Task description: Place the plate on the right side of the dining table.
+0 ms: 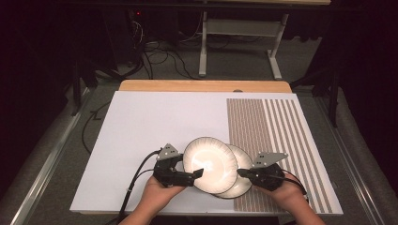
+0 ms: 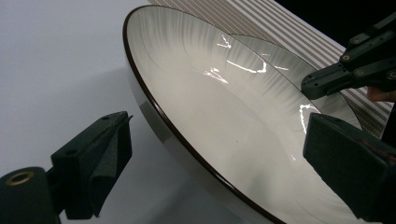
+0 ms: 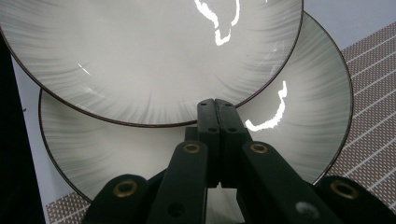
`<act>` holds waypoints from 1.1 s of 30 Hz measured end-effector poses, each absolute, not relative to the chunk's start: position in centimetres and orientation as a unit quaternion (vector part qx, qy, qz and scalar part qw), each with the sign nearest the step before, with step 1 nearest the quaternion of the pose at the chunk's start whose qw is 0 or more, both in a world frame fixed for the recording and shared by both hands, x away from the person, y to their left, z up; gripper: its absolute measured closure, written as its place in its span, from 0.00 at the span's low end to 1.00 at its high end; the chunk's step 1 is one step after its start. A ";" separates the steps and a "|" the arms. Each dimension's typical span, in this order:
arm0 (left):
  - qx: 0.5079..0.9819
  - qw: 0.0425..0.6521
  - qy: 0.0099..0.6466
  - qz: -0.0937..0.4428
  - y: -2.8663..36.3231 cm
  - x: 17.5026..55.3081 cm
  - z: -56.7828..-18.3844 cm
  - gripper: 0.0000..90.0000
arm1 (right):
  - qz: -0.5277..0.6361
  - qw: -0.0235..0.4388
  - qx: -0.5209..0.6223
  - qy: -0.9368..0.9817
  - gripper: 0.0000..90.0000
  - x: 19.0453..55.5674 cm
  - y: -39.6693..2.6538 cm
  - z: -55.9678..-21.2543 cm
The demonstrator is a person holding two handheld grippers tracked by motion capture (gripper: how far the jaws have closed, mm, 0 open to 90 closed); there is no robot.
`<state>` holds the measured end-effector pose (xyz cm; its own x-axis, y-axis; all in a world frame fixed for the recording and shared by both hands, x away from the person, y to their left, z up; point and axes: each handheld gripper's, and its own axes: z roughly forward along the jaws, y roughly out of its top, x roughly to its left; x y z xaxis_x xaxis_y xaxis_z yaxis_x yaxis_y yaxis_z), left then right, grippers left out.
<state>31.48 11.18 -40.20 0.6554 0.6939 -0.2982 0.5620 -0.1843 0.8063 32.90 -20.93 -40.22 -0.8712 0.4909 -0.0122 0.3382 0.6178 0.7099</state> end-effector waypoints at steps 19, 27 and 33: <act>0.768 0.477 0.427 0.016 10.8 31.7 -40.8 0.30 | 0.370 0.106 0.229 0.894 1.00 32.8 -20.9 -40.2; 0.762 0.469 0.447 0.006 11.0 31.9 -40.7 0.46 | 0.369 0.106 0.229 0.895 1.00 32.9 -20.9 -40.2; 0.763 0.461 0.453 0.008 11.0 31.9 -40.6 0.52 | 0.367 0.108 0.229 0.895 1.00 32.8 -20.9 -40.1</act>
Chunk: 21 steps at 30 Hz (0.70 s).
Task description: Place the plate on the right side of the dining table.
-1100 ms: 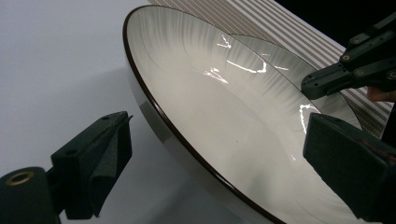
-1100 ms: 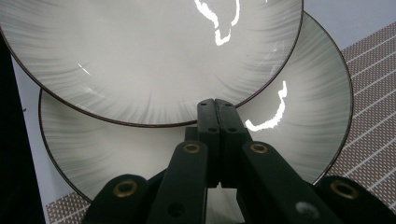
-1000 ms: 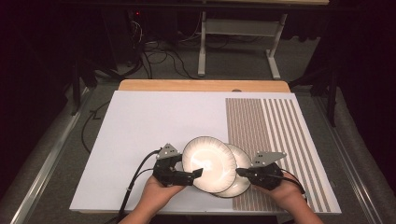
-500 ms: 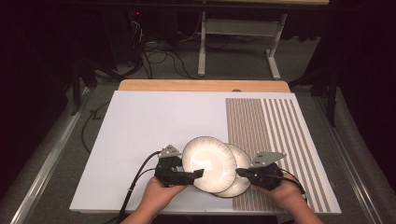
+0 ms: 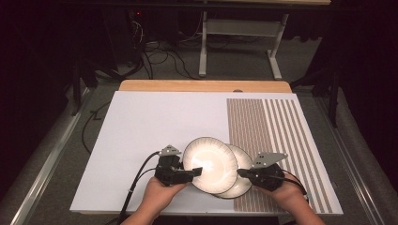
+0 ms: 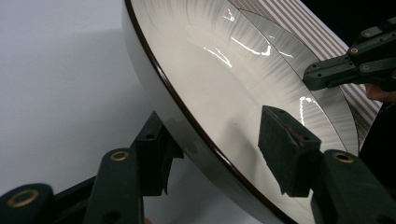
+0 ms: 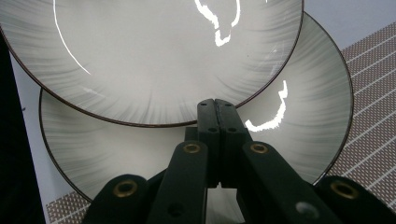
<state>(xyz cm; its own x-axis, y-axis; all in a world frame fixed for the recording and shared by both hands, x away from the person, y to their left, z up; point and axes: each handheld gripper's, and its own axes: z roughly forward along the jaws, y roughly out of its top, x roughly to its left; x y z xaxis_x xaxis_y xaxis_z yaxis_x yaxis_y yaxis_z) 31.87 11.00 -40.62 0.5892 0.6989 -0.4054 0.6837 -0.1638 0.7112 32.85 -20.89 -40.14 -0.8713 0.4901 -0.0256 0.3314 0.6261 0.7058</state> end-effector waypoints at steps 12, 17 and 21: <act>0.752 0.462 0.470 0.001 11.2 32.0 -40.5 0.61 | 0.370 0.110 0.229 0.894 1.00 32.8 -20.9 -40.1; 0.750 0.467 0.469 0.003 11.2 32.0 -40.5 0.65 | 0.371 0.112 0.229 0.893 1.00 32.7 -21.0 -40.0; 0.745 0.470 0.473 -0.002 11.4 32.0 -40.5 0.67 | 0.372 0.112 0.229 0.893 1.00 32.7 -21.1 -39.9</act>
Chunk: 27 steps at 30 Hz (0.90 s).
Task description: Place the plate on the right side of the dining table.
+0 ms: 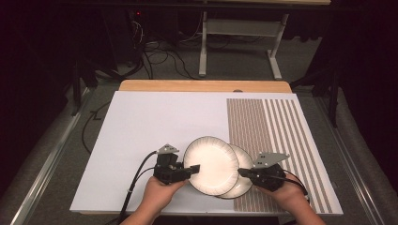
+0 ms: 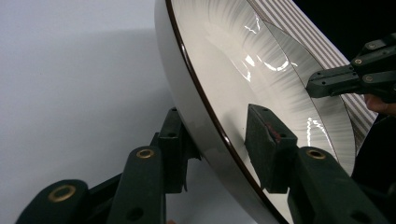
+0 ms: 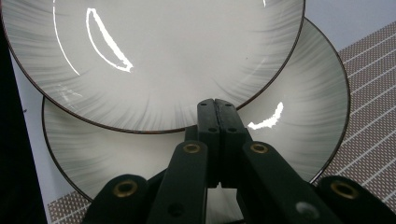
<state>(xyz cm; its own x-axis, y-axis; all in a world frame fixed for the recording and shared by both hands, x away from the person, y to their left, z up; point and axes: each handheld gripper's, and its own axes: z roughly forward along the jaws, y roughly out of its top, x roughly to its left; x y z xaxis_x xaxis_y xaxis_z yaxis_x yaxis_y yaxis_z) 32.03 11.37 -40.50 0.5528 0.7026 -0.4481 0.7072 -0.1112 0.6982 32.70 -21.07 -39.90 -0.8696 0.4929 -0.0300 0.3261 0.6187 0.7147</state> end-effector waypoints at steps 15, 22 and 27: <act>0.725 0.492 0.481 -0.016 12.0 32.1 -40.6 0.73 | 0.378 0.117 0.228 0.890 1.00 32.7 -21.2 -39.7; 0.722 0.500 0.477 -0.015 12.1 32.0 -40.5 0.75 | 0.384 0.118 0.231 0.886 1.00 32.5 -21.3 -39.4; 0.720 0.504 0.476 -0.014 12.0 32.0 -40.4 0.77 | 0.393 0.121 0.230 0.882 1.00 32.5 -21.6 -39.1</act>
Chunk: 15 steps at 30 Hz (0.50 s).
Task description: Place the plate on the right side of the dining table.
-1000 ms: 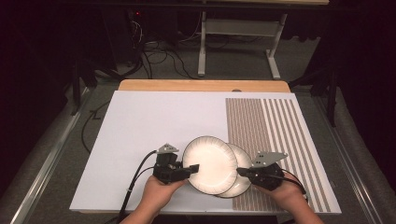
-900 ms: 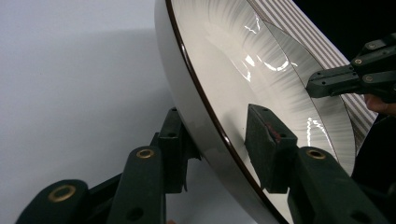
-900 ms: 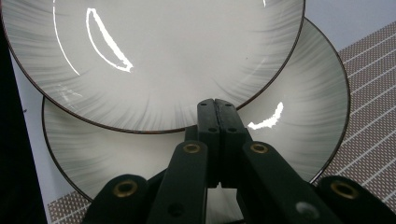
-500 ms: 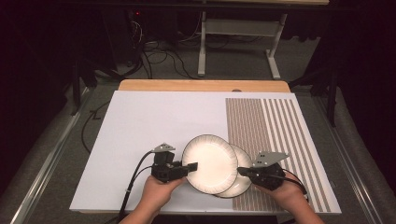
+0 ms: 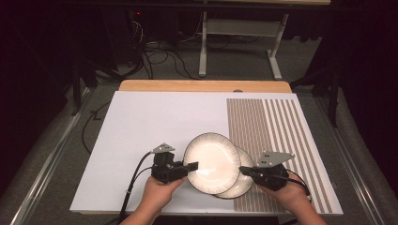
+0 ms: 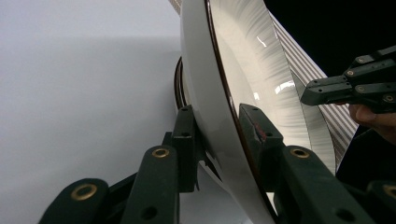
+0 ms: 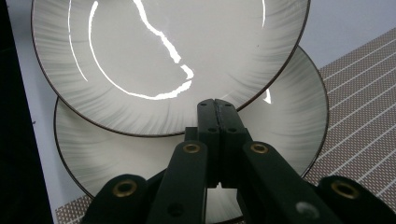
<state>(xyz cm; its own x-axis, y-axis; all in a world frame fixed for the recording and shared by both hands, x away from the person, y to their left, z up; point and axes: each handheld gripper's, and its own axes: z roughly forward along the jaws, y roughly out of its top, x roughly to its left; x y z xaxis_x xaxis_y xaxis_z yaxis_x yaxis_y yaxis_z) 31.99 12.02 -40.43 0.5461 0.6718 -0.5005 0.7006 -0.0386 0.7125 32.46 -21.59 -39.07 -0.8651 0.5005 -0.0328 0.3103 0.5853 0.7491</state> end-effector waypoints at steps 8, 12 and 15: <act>0.718 0.512 0.471 -0.011 12.0 32.0 -40.3 0.79 | 0.412 0.131 0.242 0.868 1.00 32.4 -22.2 -38.6; 0.717 0.517 0.467 -0.010 12.0 31.9 -40.2 0.80 | 0.421 0.137 0.253 0.860 1.00 32.5 -22.6 -38.3; 0.717 0.523 0.461 0.000 12.0 31.8 -39.9 0.82 | 0.429 0.141 0.261 0.853 0.98 32.5 -23.0 -38.1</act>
<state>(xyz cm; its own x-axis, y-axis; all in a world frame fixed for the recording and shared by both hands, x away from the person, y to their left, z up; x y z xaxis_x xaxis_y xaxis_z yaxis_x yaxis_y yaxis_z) 31.78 12.03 -39.94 0.5744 0.6606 -0.4834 0.6616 -0.0269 0.7494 32.48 -22.97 -38.12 -0.8241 0.5662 -0.0175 0.3236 0.4958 0.8059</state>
